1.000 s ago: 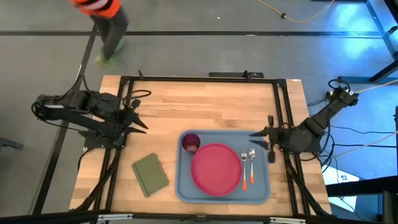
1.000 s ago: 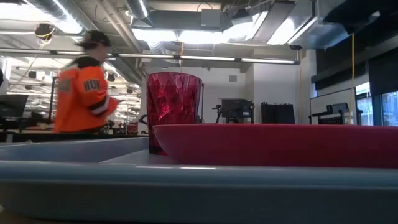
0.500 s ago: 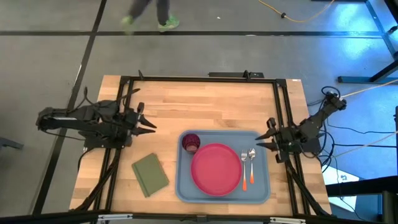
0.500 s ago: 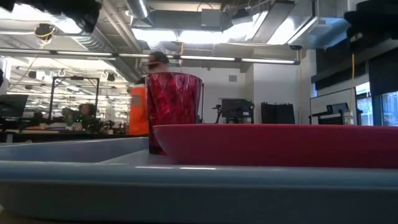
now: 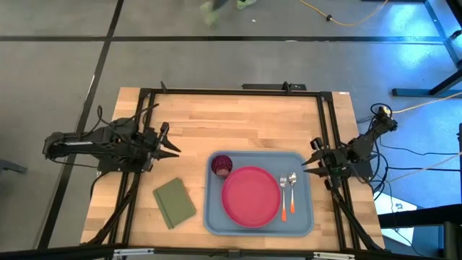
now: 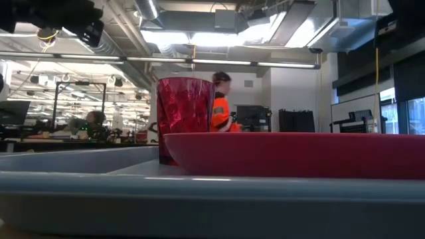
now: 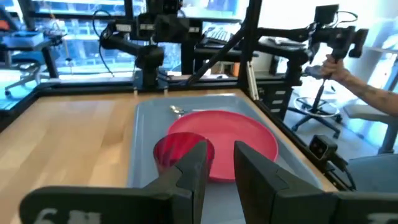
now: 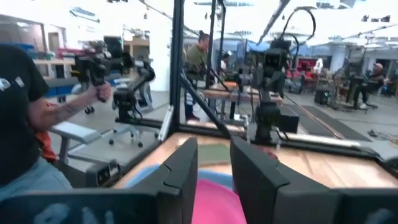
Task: Pick and place plate/cup/fork/spoon on tray
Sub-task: Return to Home Position
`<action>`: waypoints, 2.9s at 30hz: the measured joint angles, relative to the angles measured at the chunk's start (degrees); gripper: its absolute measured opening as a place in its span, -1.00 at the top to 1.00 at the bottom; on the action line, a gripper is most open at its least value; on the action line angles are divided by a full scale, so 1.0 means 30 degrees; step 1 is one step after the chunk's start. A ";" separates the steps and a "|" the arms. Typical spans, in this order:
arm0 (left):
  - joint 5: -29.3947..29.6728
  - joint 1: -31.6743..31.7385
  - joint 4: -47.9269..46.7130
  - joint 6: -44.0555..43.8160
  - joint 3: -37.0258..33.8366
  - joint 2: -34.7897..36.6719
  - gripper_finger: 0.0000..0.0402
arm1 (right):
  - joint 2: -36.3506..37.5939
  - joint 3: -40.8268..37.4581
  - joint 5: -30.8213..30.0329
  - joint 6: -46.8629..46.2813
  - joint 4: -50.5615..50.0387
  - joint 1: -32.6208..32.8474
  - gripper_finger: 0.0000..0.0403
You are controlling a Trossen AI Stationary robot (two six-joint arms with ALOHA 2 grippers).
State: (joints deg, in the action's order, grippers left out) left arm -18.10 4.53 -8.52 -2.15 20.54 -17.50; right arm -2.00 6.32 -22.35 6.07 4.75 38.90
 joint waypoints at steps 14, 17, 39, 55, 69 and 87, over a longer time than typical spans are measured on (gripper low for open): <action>-0.1975 0.1582 0.4198 -0.1555 -0.2683 -0.0007 0.63 | 0.0040 -0.1973 0.2402 0.0569 0.3350 -0.2283 0.50; -0.2960 0.2186 0.5847 -0.1669 -0.3451 -0.0007 0.63 | 0.0118 -0.1966 0.2841 0.0612 0.3432 -0.3301 0.50; -0.2227 0.4906 1.0334 -0.4597 -0.6705 -0.0015 0.63 | 0.0131 -0.1944 0.2370 -0.1254 0.1761 -0.9089 0.50; -0.0245 0.4337 0.5370 -0.3636 -0.6705 -0.0007 0.63 | 0.0095 -0.1944 -0.1676 -0.2929 -0.0136 -0.9401 0.50; 0.1813 0.4337 0.3777 -0.1603 -0.6705 -0.0022 0.63 | 0.0095 -0.1944 -0.1683 -0.2900 -0.0115 -0.9393 0.50; 0.1863 0.4337 0.3930 -0.1580 -0.6705 -0.0022 0.63 | 0.0095 -0.1944 -0.1683 -0.2878 -0.0107 -0.9393 0.50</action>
State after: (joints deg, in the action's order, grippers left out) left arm -12.52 17.54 3.27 -6.89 0.43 -17.56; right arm -1.72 0.49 -27.40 -2.57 4.43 10.72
